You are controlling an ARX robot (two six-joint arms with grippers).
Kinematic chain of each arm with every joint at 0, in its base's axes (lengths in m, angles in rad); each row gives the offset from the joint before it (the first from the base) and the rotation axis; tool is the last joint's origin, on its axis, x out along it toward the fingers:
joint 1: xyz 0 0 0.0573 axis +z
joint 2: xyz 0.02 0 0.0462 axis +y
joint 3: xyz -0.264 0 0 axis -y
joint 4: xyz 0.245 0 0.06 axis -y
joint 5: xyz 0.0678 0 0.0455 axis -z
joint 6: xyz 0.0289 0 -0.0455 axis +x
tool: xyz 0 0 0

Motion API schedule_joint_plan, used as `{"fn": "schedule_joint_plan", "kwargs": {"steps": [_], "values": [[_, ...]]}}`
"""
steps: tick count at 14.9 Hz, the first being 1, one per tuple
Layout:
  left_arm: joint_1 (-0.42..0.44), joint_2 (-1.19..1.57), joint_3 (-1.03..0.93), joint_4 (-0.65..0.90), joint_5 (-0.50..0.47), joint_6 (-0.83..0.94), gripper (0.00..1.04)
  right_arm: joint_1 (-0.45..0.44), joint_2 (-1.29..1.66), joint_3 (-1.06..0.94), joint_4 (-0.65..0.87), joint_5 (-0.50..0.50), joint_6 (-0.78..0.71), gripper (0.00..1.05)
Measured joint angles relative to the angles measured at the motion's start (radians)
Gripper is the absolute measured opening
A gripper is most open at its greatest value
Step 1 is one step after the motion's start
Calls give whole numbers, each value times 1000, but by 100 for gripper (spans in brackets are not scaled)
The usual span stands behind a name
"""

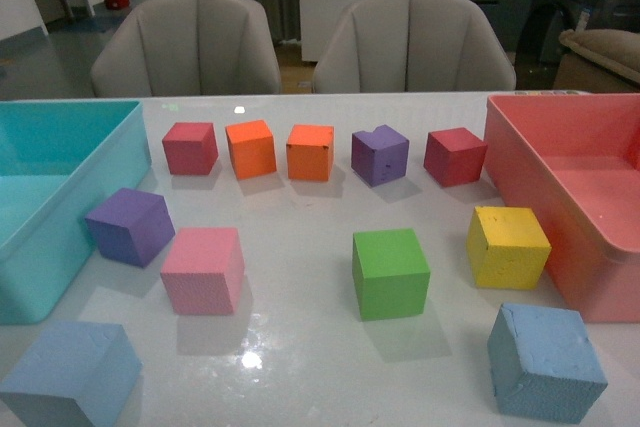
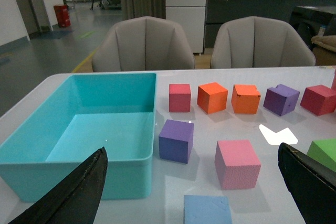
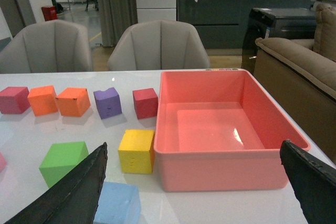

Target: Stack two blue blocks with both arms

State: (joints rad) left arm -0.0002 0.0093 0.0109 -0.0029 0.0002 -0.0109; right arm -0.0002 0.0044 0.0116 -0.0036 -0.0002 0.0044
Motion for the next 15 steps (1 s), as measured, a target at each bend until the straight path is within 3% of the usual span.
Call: {"fn": "schedule_joint_plan", "kwargs": {"steps": [15], "values": [[0,0,0,0,0,0,98,0,0,0,0,0,0,98]]}}
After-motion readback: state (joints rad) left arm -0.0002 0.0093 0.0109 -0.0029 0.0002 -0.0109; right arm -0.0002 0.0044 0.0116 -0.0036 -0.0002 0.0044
